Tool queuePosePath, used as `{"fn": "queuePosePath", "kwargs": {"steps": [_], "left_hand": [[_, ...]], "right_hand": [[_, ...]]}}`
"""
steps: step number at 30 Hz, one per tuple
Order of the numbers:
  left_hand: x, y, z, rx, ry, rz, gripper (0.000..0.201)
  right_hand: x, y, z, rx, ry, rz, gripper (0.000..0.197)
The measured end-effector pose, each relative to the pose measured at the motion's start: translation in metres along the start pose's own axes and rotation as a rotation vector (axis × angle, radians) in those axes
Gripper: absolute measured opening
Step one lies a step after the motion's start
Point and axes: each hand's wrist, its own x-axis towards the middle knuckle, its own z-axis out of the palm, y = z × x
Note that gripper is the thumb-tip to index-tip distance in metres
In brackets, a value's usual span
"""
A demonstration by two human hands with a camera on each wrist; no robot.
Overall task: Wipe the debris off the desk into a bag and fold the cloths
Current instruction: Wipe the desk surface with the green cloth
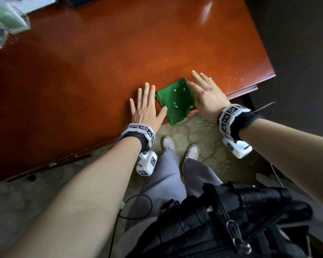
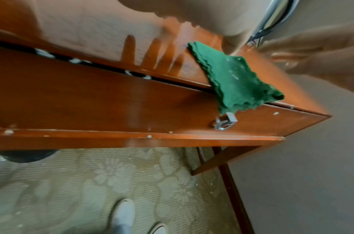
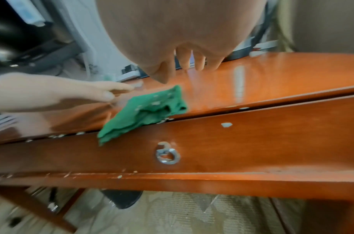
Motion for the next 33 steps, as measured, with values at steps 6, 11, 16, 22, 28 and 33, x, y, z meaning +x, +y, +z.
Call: {"fn": "queuePosePath", "kwargs": {"steps": [6,11,16,22,28,33], "left_hand": [[-0.007,-0.018,0.012,0.058,-0.015,-0.003,0.078],[-0.007,-0.007,0.012,0.094,0.003,-0.033,0.083],[-0.006,0.005,0.011,0.091,-0.015,-0.084,0.084],[0.000,0.019,0.006,0.110,-0.008,-0.158,0.078],[0.005,0.044,0.009,0.090,0.003,-0.285,0.081],[0.008,0.061,0.014,0.090,-0.019,-0.373,0.088]], "right_hand": [[0.007,-0.059,0.045,-0.141,-0.177,-0.135,0.064],[0.000,-0.035,0.048,-0.225,-0.159,-0.208,0.068],[-0.005,-0.010,0.036,-0.245,-0.195,-0.202,0.072],[-0.011,0.041,0.014,-0.151,-0.201,-0.122,0.075],[-0.033,0.127,-0.020,-0.106,-0.137,-0.004,0.077],[-0.035,0.176,-0.044,-0.063,-0.100,0.056,0.077]]}}
